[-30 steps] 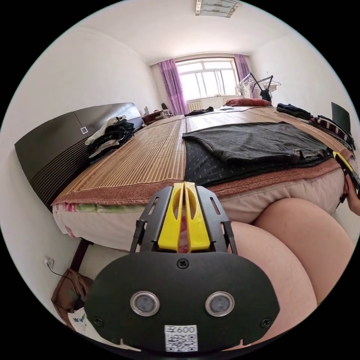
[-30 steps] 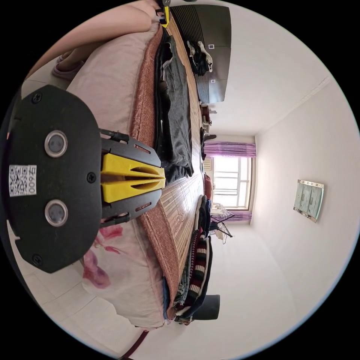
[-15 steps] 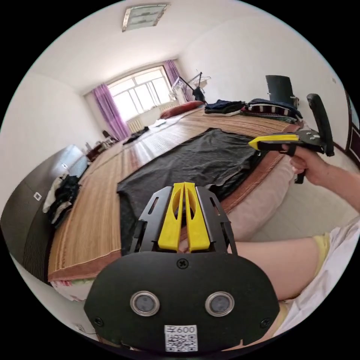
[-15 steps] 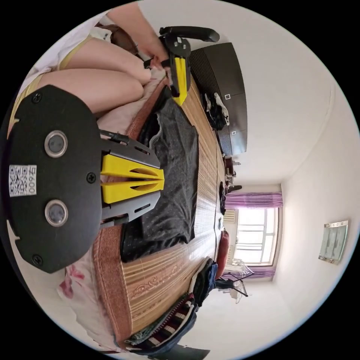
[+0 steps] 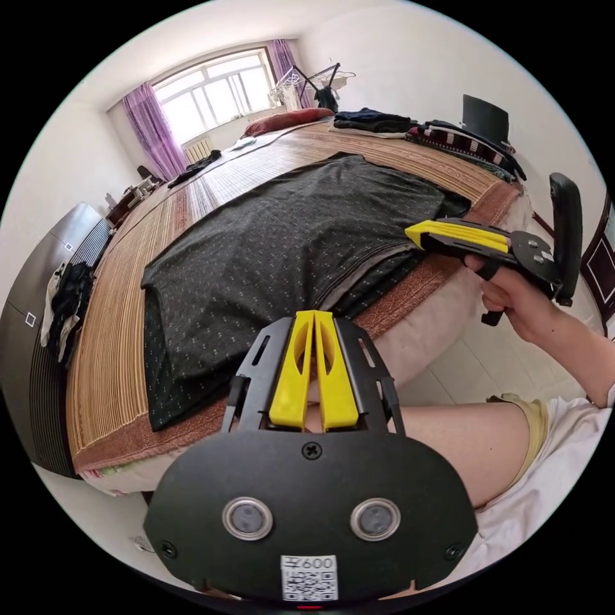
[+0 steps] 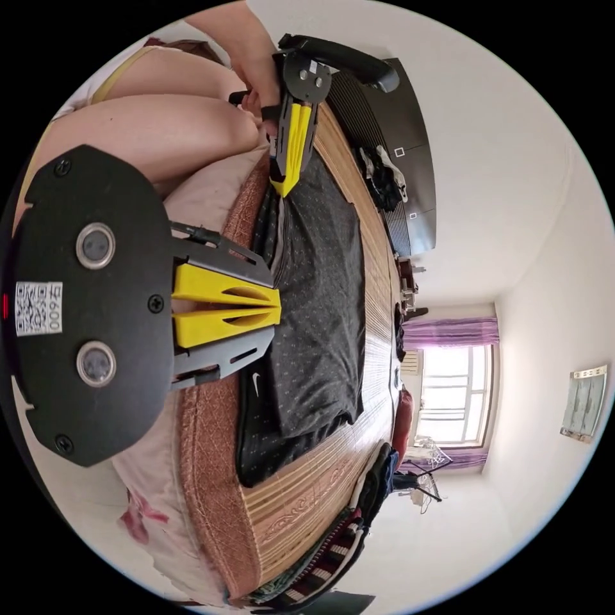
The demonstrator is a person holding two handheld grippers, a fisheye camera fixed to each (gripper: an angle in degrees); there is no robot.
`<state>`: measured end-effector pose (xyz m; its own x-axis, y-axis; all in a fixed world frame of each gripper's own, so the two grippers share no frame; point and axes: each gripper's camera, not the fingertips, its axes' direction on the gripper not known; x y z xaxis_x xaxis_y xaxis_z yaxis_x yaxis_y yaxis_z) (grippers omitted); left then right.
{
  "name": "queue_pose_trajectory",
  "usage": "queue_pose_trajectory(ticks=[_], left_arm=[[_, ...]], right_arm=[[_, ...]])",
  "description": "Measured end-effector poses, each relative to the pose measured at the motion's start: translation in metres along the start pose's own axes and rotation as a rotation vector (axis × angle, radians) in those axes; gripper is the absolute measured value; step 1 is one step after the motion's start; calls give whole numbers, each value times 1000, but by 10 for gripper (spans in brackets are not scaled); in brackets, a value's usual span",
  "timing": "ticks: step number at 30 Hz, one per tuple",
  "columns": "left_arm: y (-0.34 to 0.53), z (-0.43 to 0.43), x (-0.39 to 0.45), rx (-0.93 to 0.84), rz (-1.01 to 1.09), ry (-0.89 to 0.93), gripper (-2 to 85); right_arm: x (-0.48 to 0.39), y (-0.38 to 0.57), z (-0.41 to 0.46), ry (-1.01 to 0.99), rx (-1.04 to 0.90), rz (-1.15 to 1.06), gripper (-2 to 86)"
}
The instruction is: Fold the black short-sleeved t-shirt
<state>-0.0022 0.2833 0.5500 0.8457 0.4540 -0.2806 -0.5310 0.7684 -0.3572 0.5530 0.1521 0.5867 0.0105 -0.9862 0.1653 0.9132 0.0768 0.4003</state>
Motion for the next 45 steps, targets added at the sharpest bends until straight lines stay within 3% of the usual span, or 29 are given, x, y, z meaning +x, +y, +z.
queue_pose_trajectory(ticks=[5,10,13,20,28,31,33,35,37,39,45], left_arm=[[-2,-16,12,13,3,-36,3],[2,-45,-1,53,-95,-23,5],[16,-93,-39,120,-195,-110,6],[39,-81,-128,-87,-239,-58,7],[61,-110,-170,-12,-297,20,10],[73,-140,-197,6,-410,-31,16],[96,-166,-222,80,-509,-85,22],[121,-184,-257,127,-608,11,29],[151,-186,-317,82,-772,304,45],[172,-191,-351,143,-873,440,63],[184,-182,-428,53,-990,650,90]], right_arm=[[-26,-3,-15,-111,150,-72,-9],[-49,-12,17,-232,26,-100,-9],[-69,-15,27,-275,24,-167,-9],[-102,-2,82,-329,-141,-199,-8],[-100,13,101,-327,-163,-258,-8],[-104,21,94,-288,-124,-308,-8],[-99,37,72,-328,28,-328,-8],[-90,62,51,-348,203,-280,-6],[-90,74,50,-366,209,-290,-5],[-93,82,54,-400,190,-306,-3],[-99,101,74,-505,181,-281,7]])
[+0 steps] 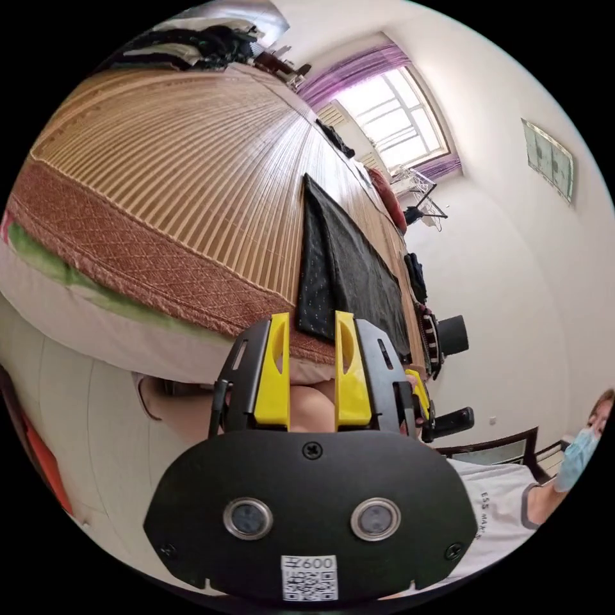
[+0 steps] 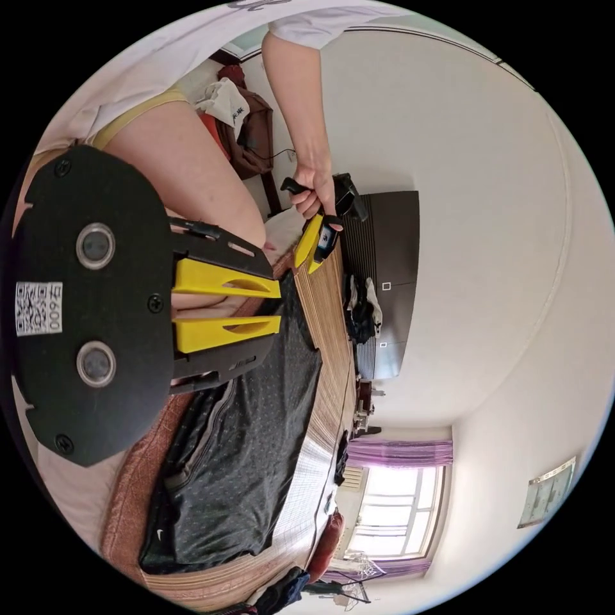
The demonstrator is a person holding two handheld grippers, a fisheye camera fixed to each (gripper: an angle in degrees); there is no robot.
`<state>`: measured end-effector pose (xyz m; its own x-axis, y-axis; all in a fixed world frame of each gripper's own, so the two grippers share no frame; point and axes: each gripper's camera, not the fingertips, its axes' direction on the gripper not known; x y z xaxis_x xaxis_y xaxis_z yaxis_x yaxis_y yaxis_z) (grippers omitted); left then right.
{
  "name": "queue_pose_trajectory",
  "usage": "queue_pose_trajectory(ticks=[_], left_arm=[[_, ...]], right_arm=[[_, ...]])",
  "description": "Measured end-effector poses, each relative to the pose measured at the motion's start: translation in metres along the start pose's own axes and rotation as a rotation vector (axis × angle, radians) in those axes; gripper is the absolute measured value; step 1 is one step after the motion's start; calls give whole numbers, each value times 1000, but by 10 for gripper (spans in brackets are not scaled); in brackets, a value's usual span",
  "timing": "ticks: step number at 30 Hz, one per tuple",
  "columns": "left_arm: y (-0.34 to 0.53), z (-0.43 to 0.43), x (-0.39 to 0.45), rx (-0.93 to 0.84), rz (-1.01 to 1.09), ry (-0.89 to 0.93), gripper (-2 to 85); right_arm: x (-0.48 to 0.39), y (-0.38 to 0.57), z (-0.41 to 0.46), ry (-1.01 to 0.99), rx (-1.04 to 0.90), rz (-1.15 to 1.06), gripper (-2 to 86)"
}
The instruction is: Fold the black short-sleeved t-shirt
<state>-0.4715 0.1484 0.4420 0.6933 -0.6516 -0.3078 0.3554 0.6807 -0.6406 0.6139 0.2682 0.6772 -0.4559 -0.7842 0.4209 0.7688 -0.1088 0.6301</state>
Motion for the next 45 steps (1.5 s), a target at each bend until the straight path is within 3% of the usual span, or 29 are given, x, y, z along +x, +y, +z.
queue_pose_trajectory(ticks=[12,20,24,33,37,45], left_arm=[[-91,-45,-17,-274,-26,-32,56],[-106,-89,-26,-259,38,-22,9],[-109,-122,-33,-210,19,142,5],[-110,-158,-41,-160,-23,337,2],[-106,-167,-43,-157,-9,346,2],[-88,-176,-47,-143,-16,410,1]], right_arm=[[-6,43,47,-11,-15,53,53],[-52,44,122,18,-111,-74,96],[-86,34,177,60,-178,-180,118],[-179,30,325,520,-231,-456,133],[-179,39,379,660,-355,-452,111],[-183,44,415,587,-415,-402,3]])
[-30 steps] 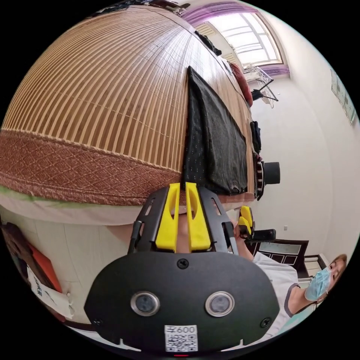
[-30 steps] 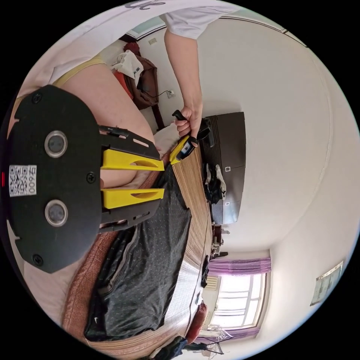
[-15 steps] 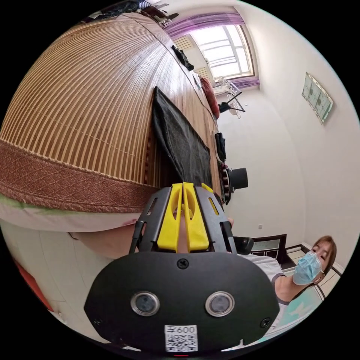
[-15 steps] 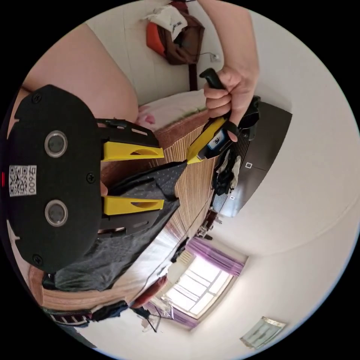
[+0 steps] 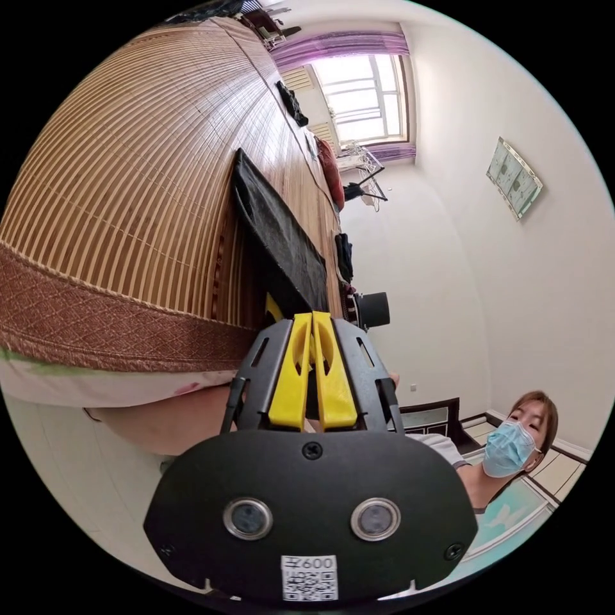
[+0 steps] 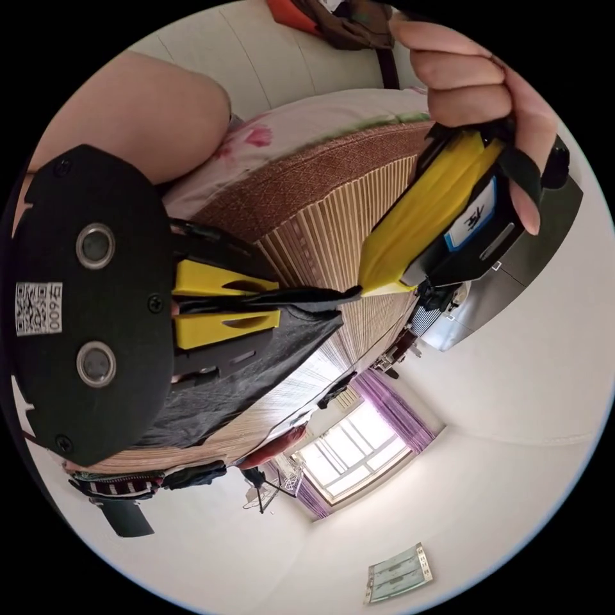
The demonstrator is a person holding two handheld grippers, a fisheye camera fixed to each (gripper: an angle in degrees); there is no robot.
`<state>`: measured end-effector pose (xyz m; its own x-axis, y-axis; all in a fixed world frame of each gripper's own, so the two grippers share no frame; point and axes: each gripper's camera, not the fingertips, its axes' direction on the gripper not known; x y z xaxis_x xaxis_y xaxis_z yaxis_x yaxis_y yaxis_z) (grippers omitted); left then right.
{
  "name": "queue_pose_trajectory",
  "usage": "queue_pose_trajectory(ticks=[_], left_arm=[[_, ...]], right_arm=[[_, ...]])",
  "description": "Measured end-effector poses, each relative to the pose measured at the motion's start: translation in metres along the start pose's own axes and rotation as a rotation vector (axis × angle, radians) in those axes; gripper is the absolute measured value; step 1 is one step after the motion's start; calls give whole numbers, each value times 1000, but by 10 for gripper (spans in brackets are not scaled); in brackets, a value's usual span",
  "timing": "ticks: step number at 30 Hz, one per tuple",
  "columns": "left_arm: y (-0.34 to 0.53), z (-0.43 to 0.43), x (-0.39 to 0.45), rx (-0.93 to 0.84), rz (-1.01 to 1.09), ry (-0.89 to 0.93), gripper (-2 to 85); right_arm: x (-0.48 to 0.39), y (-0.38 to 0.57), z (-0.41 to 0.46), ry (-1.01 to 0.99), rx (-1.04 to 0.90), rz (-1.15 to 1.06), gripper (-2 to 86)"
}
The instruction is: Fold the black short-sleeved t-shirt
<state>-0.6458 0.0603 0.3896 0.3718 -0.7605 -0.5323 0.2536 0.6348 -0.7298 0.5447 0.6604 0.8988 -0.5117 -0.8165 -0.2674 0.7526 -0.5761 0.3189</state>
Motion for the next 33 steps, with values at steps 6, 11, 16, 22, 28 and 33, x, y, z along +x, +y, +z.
queue_pose_trajectory(ticks=[6,11,16,22,28,33], left_arm=[[35,3,12,-4,12,61,1],[99,-2,15,66,-19,102,3],[167,-3,7,128,-91,118,7],[196,-1,15,130,-147,41,45],[98,-7,82,243,-34,-187,93],[-50,40,106,56,-92,-323,98]], right_arm=[[-7,9,-22,-152,29,-19,-7],[-34,28,-55,-238,53,-125,-7],[-69,46,-70,-187,74,-270,-8],[-71,43,-73,-200,58,-292,-9],[-68,40,-83,-192,54,-298,-9],[-60,37,-91,-210,43,-301,-8]])
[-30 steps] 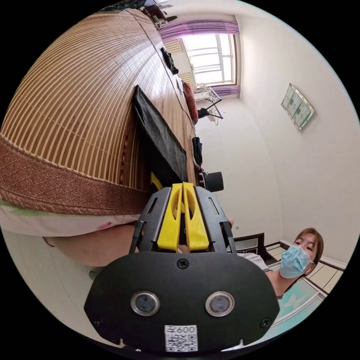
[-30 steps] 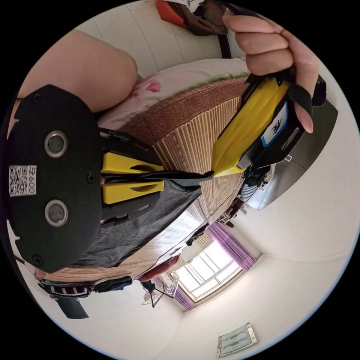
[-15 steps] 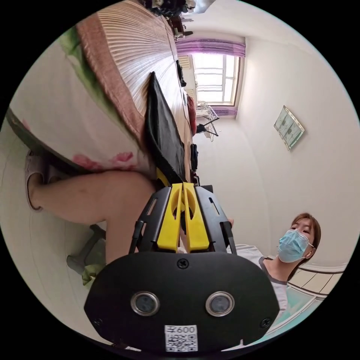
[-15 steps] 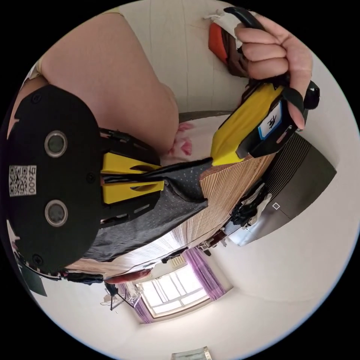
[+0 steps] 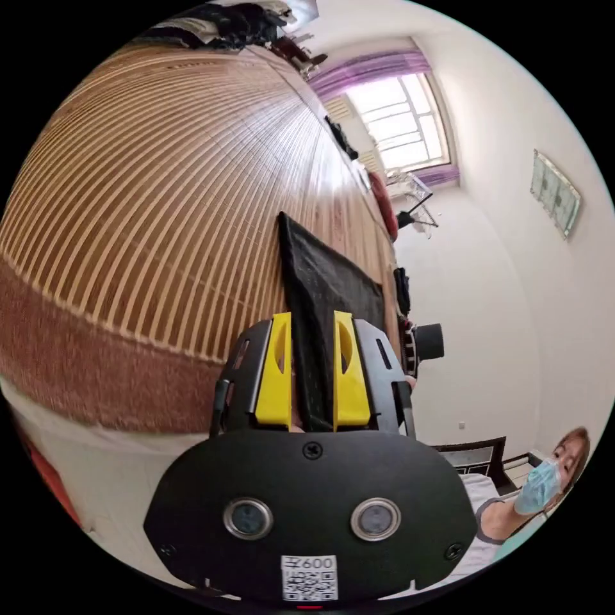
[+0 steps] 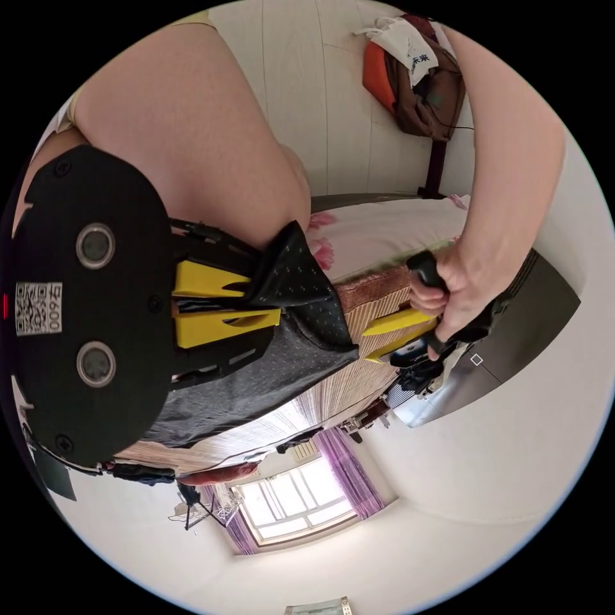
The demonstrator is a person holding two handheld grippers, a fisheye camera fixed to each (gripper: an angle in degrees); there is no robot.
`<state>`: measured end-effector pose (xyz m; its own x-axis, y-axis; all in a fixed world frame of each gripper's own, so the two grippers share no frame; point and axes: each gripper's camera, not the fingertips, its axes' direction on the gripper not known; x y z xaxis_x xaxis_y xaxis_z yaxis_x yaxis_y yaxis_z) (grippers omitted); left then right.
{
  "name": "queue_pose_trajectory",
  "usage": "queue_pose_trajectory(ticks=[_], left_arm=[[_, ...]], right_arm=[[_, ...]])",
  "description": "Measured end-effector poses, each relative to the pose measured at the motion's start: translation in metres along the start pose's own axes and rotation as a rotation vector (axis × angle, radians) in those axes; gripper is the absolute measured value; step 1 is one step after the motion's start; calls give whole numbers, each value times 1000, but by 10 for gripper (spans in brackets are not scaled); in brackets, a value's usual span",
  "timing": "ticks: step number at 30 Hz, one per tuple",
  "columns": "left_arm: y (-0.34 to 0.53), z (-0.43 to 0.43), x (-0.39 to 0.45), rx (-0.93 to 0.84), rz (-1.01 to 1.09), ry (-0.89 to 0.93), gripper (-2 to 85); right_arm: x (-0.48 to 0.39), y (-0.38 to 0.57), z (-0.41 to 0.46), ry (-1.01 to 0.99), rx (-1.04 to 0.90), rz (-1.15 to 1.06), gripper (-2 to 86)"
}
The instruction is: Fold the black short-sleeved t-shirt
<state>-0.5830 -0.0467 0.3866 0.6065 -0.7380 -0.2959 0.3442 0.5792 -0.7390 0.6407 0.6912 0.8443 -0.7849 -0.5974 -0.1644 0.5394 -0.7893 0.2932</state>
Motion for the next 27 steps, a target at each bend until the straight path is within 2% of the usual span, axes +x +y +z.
queue_pose_trajectory(ticks=[4,8,14,19,24,27], left_arm=[[-56,14,19,-67,-88,99,107],[-84,20,51,-157,-100,58,97],[-101,29,90,-206,-83,2,32],[-88,4,124,-126,-100,115,16],[-78,-22,211,-121,-12,88,12],[-74,-27,266,-95,23,144,11]], right_arm=[[21,3,-13,-66,11,46,-8],[42,7,-28,-121,28,75,-8],[75,15,-55,-181,46,122,-8],[111,25,-94,-201,112,201,-9],[173,48,-147,-282,212,367,-9],[223,70,-183,-352,284,501,-9]])
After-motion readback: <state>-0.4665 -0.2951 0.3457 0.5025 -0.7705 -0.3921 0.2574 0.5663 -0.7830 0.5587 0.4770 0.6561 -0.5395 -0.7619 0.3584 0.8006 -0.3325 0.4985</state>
